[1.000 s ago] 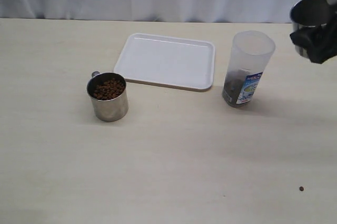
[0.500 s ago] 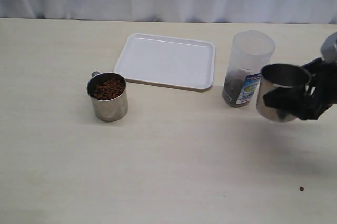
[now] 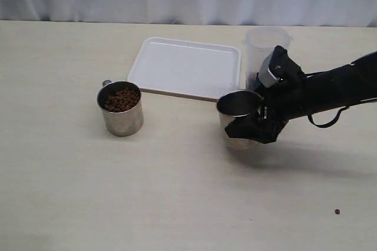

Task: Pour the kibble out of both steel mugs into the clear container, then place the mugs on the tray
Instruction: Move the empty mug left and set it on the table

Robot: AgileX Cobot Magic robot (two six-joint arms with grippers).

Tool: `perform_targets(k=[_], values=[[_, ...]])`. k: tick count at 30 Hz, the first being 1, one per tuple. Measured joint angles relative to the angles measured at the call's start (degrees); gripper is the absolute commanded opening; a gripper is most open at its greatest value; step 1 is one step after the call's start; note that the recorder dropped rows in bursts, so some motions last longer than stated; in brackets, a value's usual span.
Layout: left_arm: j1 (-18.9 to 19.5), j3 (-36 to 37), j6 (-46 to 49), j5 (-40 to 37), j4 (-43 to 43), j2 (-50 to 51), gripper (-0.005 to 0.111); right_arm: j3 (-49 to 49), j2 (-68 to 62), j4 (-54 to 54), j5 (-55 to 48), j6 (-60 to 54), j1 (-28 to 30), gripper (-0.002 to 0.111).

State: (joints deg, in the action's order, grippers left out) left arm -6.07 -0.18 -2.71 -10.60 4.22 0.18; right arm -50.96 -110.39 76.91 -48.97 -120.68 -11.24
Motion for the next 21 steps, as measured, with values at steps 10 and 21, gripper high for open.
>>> perform_targets(k=[10, 21], values=[[0.0, 0.0, 0.0, 0.0, 0.0, 0.0, 0.000, 0.0, -1.3, -2.1, 0.0, 0.0, -1.5, 0.005], [0.0, 0.0, 0.0, 0.0, 0.0, 0.0, 0.000, -0.8, -1.4, -3.2, 5.0, 0.0, -9.1, 0.005]])
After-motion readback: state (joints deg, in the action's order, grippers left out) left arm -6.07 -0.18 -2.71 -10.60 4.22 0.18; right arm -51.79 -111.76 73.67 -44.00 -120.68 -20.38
